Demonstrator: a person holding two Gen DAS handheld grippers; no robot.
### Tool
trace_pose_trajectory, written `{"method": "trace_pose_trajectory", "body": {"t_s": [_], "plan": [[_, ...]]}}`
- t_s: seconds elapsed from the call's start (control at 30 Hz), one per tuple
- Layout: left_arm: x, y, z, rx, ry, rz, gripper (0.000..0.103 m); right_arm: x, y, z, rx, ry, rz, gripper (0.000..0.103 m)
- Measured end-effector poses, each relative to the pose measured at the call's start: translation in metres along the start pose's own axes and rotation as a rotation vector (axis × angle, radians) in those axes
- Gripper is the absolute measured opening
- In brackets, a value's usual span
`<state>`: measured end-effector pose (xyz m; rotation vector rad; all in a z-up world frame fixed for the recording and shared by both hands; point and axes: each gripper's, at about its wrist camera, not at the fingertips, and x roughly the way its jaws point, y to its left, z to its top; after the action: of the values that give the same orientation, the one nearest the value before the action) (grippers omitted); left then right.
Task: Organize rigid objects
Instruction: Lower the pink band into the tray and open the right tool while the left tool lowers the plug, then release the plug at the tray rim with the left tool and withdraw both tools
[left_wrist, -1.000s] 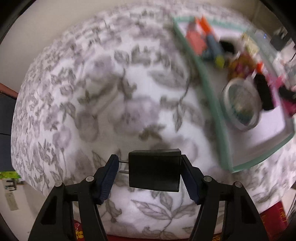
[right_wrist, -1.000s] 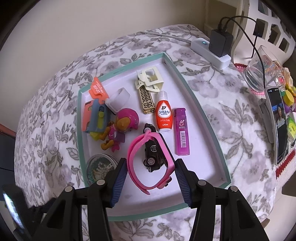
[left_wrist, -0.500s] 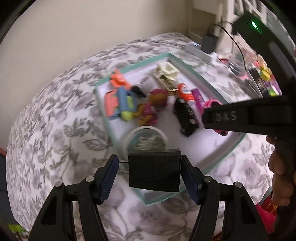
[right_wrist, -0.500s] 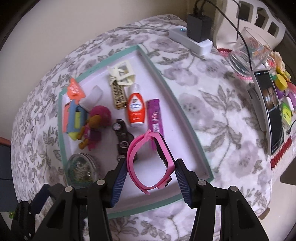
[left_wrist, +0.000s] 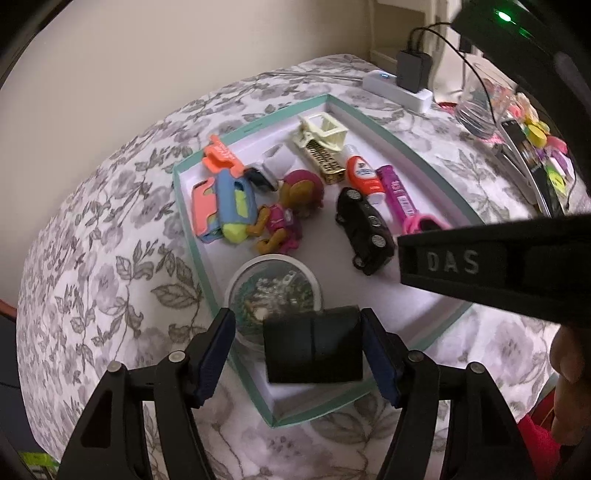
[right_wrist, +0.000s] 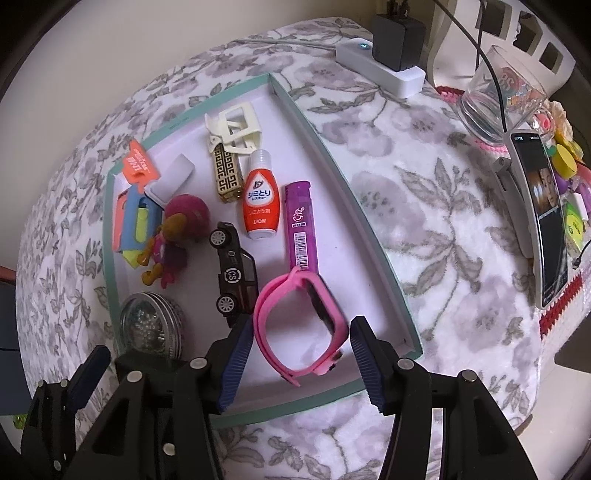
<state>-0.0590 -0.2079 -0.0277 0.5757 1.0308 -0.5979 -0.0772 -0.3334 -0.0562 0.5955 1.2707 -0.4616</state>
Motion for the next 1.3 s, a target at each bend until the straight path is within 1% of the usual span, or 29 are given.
{"method": "trace_pose_trajectory", "body": {"t_s": [0.03, 0.07, 0.2, 0.27, 0.4, 0.5, 0.53, 0.67, 0.73, 0.77, 0.8, 0.93, 1.13, 1.17, 1.2, 1.27, 1.3], "plan": [[0.0, 0.003, 0.0, -0.01, 0.002, -0.002, 0.082, 0.0, 0.001, 0.0, -0.001, -0.002, 0.001, 0.064], [-0.001, 0.004, 0.0, -0.017, 0.001, -0.003, 0.084, 0.0, 0.002, 0.0, -0.001, -0.003, 0.001, 0.064], [-0.006, 0.01, -0.001, -0.047, -0.004, -0.022, 0.084, 0.0, 0.003, 0.0, -0.003, -0.006, 0.001, 0.064], [-0.008, 0.015, -0.002, -0.06, 0.0, -0.018, 0.084, -0.002, 0.005, -0.001, -0.007, -0.011, -0.001, 0.064], [-0.013, 0.031, -0.007, -0.094, 0.014, 0.05, 0.084, -0.008, 0.01, -0.003, -0.026, -0.031, -0.001, 0.064], [-0.016, 0.053, -0.012, -0.166, 0.026, 0.072, 0.084, -0.013, 0.019, -0.006, -0.049, -0.046, 0.001, 0.064], [-0.018, 0.064, -0.014, -0.21, 0.03, 0.075, 0.084, -0.014, 0.021, -0.007, -0.056, -0.05, 0.0, 0.064], [-0.02, 0.096, -0.021, -0.319, 0.043, 0.102, 0.084, -0.025, 0.033, -0.015, -0.096, -0.081, 0.002, 0.064], [-0.023, 0.109, -0.025, -0.357, 0.043, 0.116, 0.084, -0.031, 0.039, -0.02, -0.118, -0.098, 0.008, 0.067], [-0.024, 0.113, -0.028, -0.371, 0.043, 0.119, 0.084, -0.034, 0.043, -0.022, -0.13, -0.108, 0.011, 0.073], [-0.026, 0.118, -0.031, -0.388, 0.042, 0.122, 0.084, -0.037, 0.047, -0.025, -0.14, -0.119, 0.012, 0.075], [-0.032, 0.134, -0.04, -0.436, 0.043, 0.127, 0.084, -0.047, 0.058, -0.033, -0.169, -0.15, 0.022, 0.076], [-0.041, 0.141, -0.053, -0.46, 0.035, 0.119, 0.084, -0.06, 0.071, -0.048, -0.212, -0.196, 0.026, 0.079], [-0.043, 0.141, -0.056, -0.462, 0.036, 0.118, 0.084, -0.061, 0.071, -0.05, -0.216, -0.201, 0.03, 0.084], [-0.043, 0.142, -0.057, -0.464, 0.037, 0.117, 0.084, -0.063, 0.072, -0.052, -0.219, -0.209, 0.035, 0.092], [-0.047, 0.142, -0.061, -0.469, 0.032, 0.121, 0.084, -0.068, 0.074, -0.056, -0.225, -0.228, 0.045, 0.098], [-0.048, 0.143, -0.062, -0.47, 0.028, 0.125, 0.084, -0.07, 0.074, -0.057, -0.226, -0.237, 0.049, 0.098]]}}
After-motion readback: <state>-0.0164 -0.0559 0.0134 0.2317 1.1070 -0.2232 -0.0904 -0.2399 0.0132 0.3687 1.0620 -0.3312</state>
